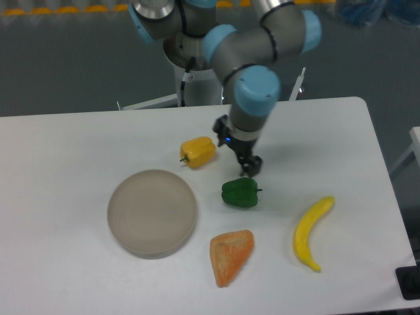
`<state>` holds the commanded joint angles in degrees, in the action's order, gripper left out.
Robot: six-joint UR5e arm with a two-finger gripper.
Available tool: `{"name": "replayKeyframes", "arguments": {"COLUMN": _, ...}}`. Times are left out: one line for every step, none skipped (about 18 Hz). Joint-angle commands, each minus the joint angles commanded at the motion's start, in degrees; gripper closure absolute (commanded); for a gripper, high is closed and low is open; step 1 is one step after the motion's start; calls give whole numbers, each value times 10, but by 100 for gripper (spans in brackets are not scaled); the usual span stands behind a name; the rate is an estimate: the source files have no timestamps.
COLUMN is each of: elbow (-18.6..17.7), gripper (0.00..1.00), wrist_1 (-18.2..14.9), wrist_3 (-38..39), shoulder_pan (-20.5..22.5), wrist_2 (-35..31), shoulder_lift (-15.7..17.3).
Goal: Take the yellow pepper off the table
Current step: 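Move the gripper from beside the banana over the yellow pepper, then lower the gripper onto the yellow pepper and close on it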
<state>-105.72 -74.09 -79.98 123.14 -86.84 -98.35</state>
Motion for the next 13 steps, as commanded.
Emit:
{"name": "replayKeyframes", "arguments": {"elbow": -7, "gripper": 0, "wrist_1": 0, "wrist_3": 3, "shoulder_pan": -7, "wrist_2": 0, "shoulder_lift": 0}}
{"name": "replayKeyframes", "arguments": {"elbow": -11, "gripper": 0, "wrist_1": 0, "wrist_3": 10, "shoulder_pan": -13, "wrist_2": 0, "shoulder_lift": -1}}
{"name": "replayKeyframes", "arguments": {"elbow": -18, "gripper": 0, "wrist_1": 1, "wrist_3": 19, "shoulder_pan": -19, "wrist_2": 0, "shoulder_lift": -1}}
{"name": "replayKeyframes", "arguments": {"elbow": -25, "gripper": 0, "wrist_1": 1, "wrist_3": 30, "shoulder_pan": -25, "wrist_2": -1, "shoulder_lift": -1}}
{"name": "replayKeyframes", "arguments": {"elbow": -32, "gripper": 0, "wrist_1": 1, "wrist_3": 35, "shoulder_pan": -30, "wrist_2": -1, "shoulder_lift": 0}}
{"name": "replayKeyframes", "arguments": {"elbow": -37, "gripper": 0, "wrist_1": 2, "wrist_3": 37, "shoulder_pan": -33, "wrist_2": -1, "shoulder_lift": 0}}
{"name": "replayKeyframes", "arguments": {"elbow": -41, "gripper": 0, "wrist_1": 2, "wrist_3": 38, "shoulder_pan": -36, "wrist_2": -2, "shoulder_lift": 0}}
{"name": "replayKeyframes", "arguments": {"elbow": -48, "gripper": 0, "wrist_1": 2, "wrist_3": 38, "shoulder_pan": -36, "wrist_2": -2, "shoulder_lift": 1}}
{"name": "replayKeyframes", "arguments": {"elbow": -59, "gripper": 0, "wrist_1": 9, "wrist_3": 38, "shoulder_pan": -36, "wrist_2": -2, "shoulder_lift": 3}}
{"name": "replayKeyframes", "arguments": {"elbow": -69, "gripper": 0, "wrist_1": 18, "wrist_3": 39, "shoulder_pan": -36, "wrist_2": -2, "shoulder_lift": 4}}
{"name": "replayKeyframes", "arguments": {"elbow": -78, "gripper": 0, "wrist_1": 30, "wrist_3": 39, "shoulder_pan": -37, "wrist_2": -3, "shoulder_lift": 4}}
{"name": "replayKeyframes", "arguments": {"elbow": -86, "gripper": 0, "wrist_1": 41, "wrist_3": 39, "shoulder_pan": -37, "wrist_2": -3, "shoulder_lift": 4}}
{"name": "replayKeyframes", "arguments": {"elbow": -91, "gripper": 0, "wrist_1": 51, "wrist_3": 39, "shoulder_pan": -37, "wrist_2": -3, "shoulder_lift": 4}}
